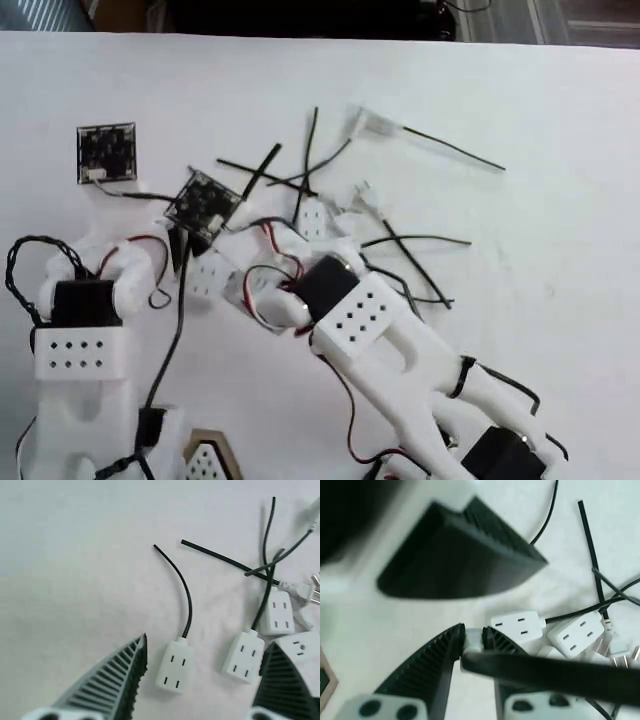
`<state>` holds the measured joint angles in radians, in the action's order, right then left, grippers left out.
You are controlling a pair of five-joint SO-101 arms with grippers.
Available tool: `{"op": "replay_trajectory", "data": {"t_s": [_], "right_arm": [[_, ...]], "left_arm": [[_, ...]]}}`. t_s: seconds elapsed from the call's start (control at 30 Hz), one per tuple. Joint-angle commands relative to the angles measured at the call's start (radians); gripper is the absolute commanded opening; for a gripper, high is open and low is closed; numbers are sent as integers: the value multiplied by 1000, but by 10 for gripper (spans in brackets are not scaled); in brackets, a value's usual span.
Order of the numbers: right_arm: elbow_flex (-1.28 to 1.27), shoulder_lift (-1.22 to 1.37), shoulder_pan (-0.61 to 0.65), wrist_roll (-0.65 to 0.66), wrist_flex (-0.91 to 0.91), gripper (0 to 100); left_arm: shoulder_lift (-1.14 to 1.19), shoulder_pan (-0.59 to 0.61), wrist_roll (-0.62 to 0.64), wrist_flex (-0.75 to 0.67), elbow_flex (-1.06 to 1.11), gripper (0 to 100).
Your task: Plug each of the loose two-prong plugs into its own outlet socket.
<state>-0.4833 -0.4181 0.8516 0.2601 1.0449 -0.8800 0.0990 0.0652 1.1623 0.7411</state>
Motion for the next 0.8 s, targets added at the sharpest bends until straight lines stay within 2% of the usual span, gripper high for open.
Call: {"op": "replay_trajectory", "data": {"t_s": [0.0,0.13,0.47,0.53,0.7,0.77], "right_arm": [[-3,-35,-24,-8,-50,17],[-6,-35,-56,-8,-65,17],[-8,-35,-84,-8,-65,17],[-9,-35,-104,-8,-65,17],[-11,-31,-153,2,-65,17],[-11,-31,-166,3,-65,17]], "left_arm": [[-2,-68,9,94,-106,354],[-2,-101,5,153,-140,354],[-2,-203,3,170,-138,352],[-2,-153,3,169,-138,352],[-1,97,5,161,-121,352],[1,151,2,155,-95,352]]}}
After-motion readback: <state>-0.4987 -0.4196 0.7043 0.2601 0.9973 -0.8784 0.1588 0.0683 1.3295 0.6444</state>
